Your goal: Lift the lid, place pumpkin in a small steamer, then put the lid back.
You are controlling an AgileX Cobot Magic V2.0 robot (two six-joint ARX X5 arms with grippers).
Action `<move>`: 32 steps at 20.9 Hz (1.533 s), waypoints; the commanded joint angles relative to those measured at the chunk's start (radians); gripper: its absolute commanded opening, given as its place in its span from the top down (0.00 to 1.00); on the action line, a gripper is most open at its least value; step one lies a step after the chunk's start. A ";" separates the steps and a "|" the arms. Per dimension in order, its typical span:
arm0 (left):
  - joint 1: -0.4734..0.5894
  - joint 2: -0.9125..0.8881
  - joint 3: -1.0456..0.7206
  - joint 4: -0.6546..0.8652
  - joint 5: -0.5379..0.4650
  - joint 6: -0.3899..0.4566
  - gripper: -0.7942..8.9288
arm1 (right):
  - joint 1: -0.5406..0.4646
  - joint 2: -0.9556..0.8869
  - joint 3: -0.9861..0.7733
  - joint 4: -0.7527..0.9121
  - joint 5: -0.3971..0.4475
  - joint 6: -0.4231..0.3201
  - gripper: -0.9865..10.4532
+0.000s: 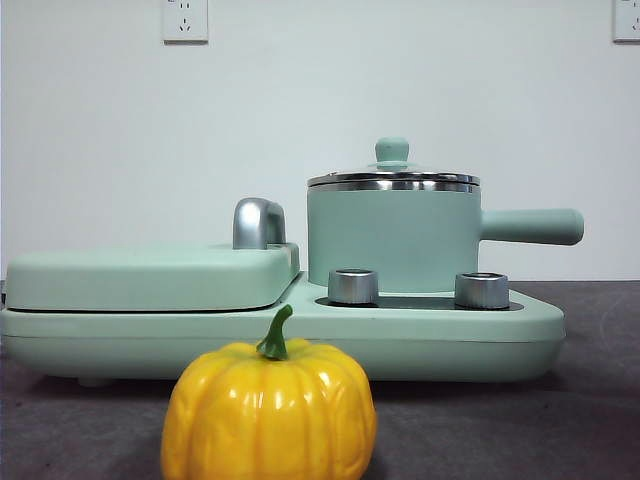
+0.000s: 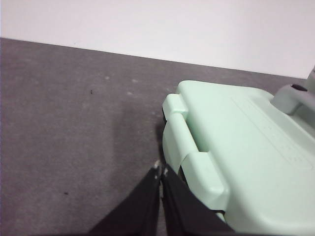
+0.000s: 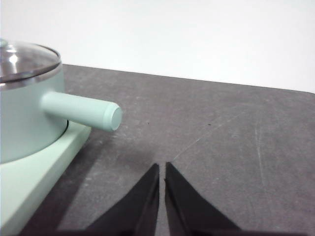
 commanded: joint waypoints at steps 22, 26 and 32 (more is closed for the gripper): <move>0.001 0.001 0.040 0.359 -0.037 -0.380 0.91 | 0.000 -0.002 0.108 0.138 -0.029 0.362 0.90; 0.001 0.003 0.093 0.338 -0.037 -0.329 0.91 | 0.000 -0.001 0.165 0.137 -0.041 0.301 0.90; 0.001 0.037 0.218 0.234 -0.038 -0.231 0.91 | 0.000 0.000 0.250 0.081 -0.076 0.239 0.90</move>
